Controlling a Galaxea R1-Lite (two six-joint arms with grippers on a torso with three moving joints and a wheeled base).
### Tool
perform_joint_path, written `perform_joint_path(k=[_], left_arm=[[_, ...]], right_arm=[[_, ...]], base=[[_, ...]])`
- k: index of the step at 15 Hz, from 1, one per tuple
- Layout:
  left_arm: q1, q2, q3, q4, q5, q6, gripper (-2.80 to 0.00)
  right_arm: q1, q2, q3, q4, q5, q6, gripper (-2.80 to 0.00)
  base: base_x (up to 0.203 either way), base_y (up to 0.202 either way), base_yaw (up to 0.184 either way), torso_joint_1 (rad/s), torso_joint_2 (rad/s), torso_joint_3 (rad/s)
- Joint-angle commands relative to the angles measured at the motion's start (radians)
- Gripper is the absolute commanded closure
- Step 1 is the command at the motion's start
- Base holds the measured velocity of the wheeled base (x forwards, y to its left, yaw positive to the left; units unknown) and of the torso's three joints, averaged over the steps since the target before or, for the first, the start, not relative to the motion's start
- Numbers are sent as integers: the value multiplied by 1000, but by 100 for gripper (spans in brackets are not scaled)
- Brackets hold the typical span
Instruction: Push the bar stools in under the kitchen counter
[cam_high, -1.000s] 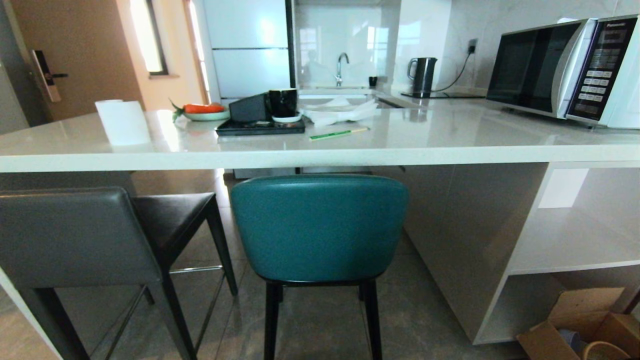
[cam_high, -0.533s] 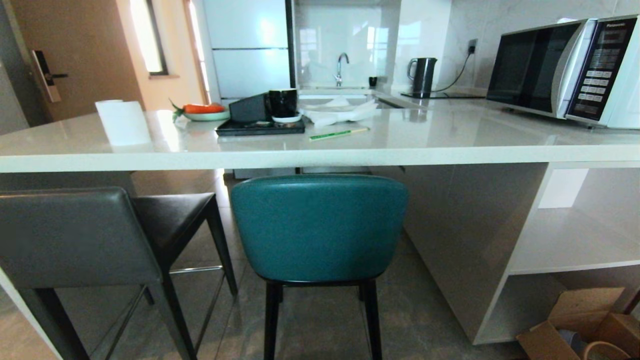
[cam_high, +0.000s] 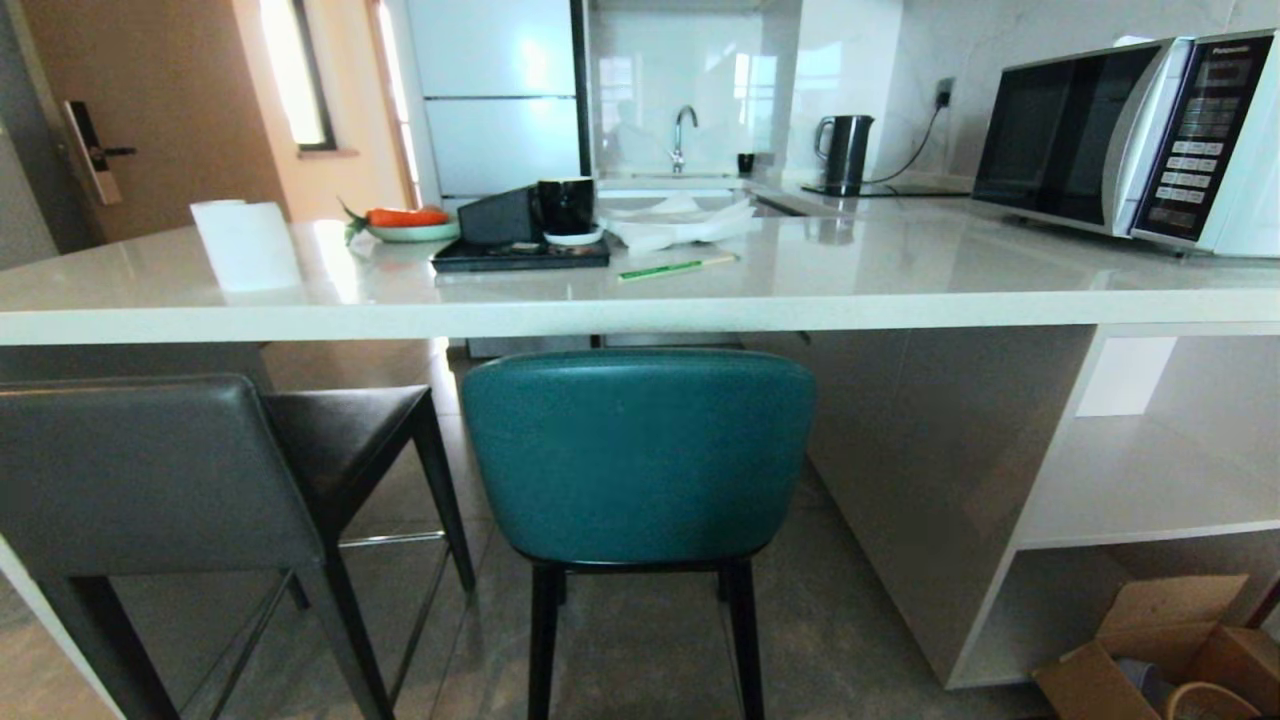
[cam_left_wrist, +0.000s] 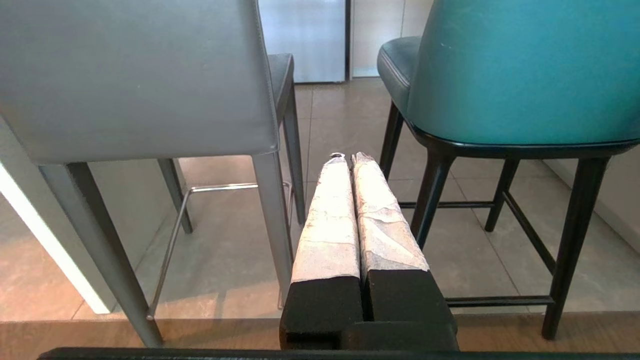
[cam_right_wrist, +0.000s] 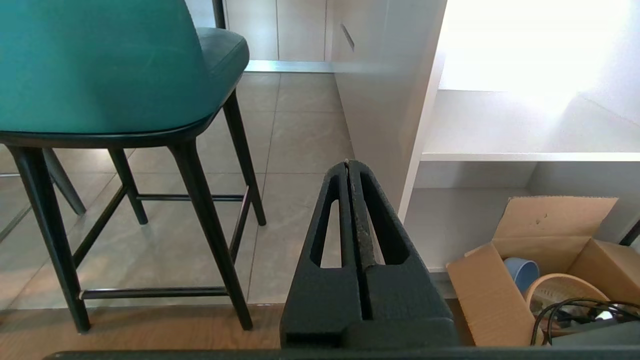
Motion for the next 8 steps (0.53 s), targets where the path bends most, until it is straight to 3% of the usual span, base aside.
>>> perform_joint_path(k=[1, 8], left_arm=[[1, 0, 11, -1, -1, 1, 0], [1, 0, 9, -1, -1, 3, 0]], right_arm=[[0, 0, 9, 0, 0, -1, 0], [0, 0, 9, 0, 0, -1, 0]], base=[[0, 0, 0, 0, 0, 0], [0, 0, 0, 0, 0, 0]])
